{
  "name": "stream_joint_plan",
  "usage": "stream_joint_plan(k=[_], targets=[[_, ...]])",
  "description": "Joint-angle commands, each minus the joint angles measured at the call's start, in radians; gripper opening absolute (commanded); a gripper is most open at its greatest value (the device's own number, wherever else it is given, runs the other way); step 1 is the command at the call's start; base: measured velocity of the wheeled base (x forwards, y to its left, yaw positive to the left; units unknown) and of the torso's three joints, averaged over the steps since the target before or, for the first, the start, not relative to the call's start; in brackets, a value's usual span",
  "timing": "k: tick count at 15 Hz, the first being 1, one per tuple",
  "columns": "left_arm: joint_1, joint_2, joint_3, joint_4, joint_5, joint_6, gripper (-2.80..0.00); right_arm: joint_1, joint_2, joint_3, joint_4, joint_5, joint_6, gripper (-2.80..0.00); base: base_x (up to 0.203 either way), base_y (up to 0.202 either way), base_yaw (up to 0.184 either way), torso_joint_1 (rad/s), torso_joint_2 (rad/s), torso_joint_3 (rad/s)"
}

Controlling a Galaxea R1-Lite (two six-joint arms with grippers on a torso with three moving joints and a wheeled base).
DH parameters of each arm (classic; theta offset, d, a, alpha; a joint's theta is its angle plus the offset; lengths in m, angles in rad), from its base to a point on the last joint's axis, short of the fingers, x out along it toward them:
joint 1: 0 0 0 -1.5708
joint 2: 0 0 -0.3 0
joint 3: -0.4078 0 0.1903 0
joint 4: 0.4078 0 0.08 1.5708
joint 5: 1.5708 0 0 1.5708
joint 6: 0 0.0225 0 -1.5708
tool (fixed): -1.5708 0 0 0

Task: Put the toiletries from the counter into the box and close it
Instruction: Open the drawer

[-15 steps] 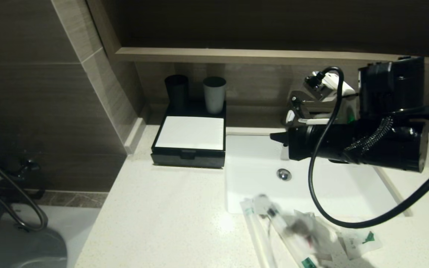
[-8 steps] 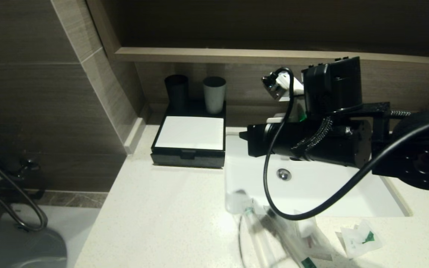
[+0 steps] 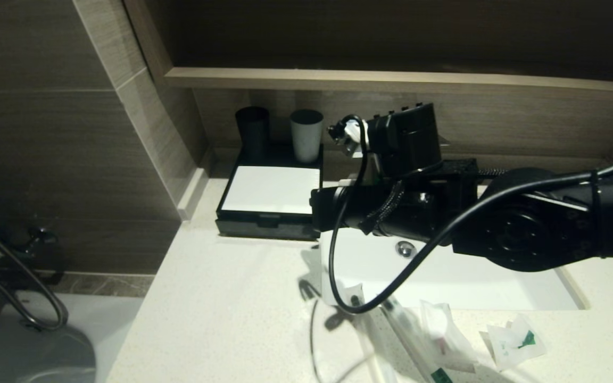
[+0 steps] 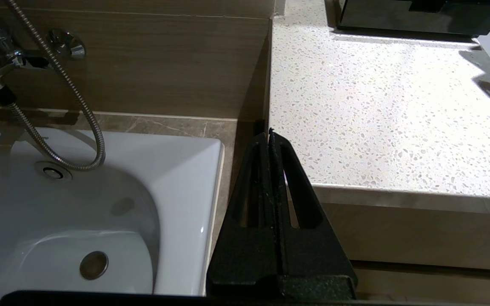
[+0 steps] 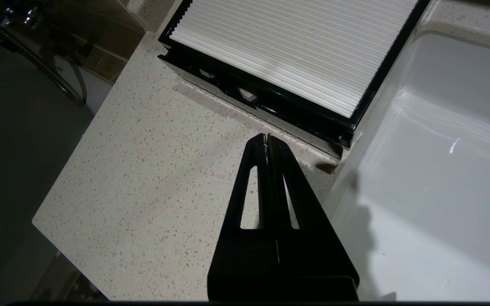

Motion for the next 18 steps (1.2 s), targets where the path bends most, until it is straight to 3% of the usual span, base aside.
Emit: stream_joint_plan(k=[1,8,18], targets=[[0.000,0.000,0.000,0.000,0.001,0.000,-2.80,0.008,0.050,-0.030,-0.002,-0.014,0.002,-2.80,0.000,0.000,0.000,0.000,0.00,0.000],[0.000,0.000,0.000,0.000,0.001,0.000,-2.80,0.073,0.133,-0.122,-0.003,-0.085,0.021,-2.80,0.000,0.000,0.000,0.000,0.00,0.000],[0.000,0.000,0.000,0.000,0.001,0.000,-2.80,0.097,0.322,-0.315,-0.001,-0.147,0.026,-2.80,0.000,0.000,0.000,0.000,0.00,0.000]])
